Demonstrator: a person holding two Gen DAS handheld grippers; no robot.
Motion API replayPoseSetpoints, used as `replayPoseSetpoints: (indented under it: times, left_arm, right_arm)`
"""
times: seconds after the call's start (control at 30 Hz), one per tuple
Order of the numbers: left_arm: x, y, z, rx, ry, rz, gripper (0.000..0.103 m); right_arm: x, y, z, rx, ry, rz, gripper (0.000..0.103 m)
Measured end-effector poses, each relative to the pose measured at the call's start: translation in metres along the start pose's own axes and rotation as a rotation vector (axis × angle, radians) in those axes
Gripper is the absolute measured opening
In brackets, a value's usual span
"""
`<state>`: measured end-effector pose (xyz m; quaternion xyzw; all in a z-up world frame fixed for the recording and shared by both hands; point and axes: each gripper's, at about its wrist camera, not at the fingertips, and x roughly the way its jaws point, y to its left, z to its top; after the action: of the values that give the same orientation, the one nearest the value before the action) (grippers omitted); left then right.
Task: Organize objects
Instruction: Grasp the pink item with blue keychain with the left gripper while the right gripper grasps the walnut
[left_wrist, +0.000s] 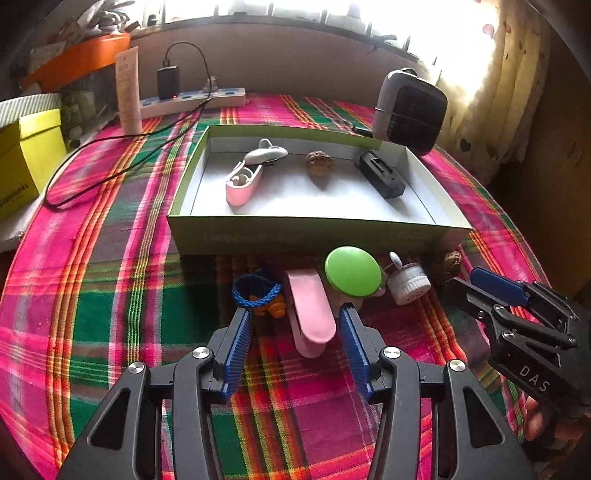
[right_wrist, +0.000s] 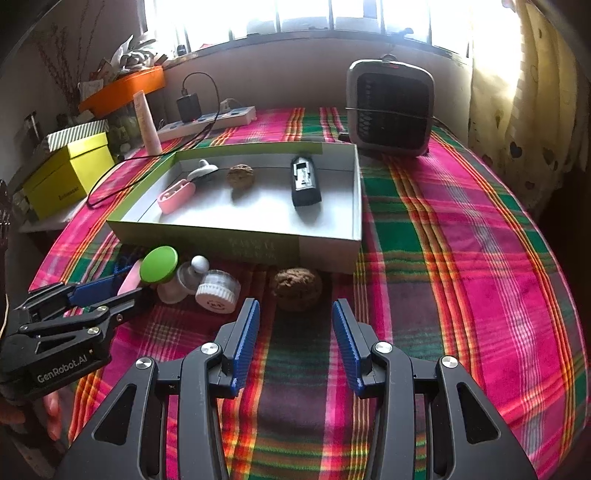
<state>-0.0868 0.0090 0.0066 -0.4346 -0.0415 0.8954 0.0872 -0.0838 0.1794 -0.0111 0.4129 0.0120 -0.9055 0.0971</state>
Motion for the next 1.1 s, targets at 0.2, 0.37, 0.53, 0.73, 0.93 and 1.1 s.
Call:
replayPoseSetpoints:
  times: [0.2,0.37,0.53,0.73,0.93,1.1]
  left_arm:
    - [0.002,0.001,0.002,0.005,-0.005,0.014,0.047]
    - [0.004,0.001,0.004,0.011,-0.012,0.025,0.047]
    - [0.005,0.001,0.005,0.017,-0.017,0.032,0.047]
    - [0.006,0.0,0.006,0.024,-0.019,0.035,0.047]
    - [0.007,0.001,0.007,0.033,-0.023,0.045,0.047]
    - [0.008,0.003,0.009,0.027,-0.024,0.048,0.047]
  right_arm:
    - [0.007,0.002,0.005,-0.017,0.011,-0.01,0.043]
    - [0.013,-0.001,0.007,-0.012,0.026,-0.017,0.043]
    - [0.016,-0.003,0.008,-0.009,0.039,-0.018,0.043]
    - [0.018,-0.003,0.007,-0.017,0.047,-0.016,0.043]
    - [0.02,-0.005,0.009,-0.021,0.047,-0.022,0.043]
    - [0.021,-0.004,0.011,-0.031,0.049,-0.03,0.043]
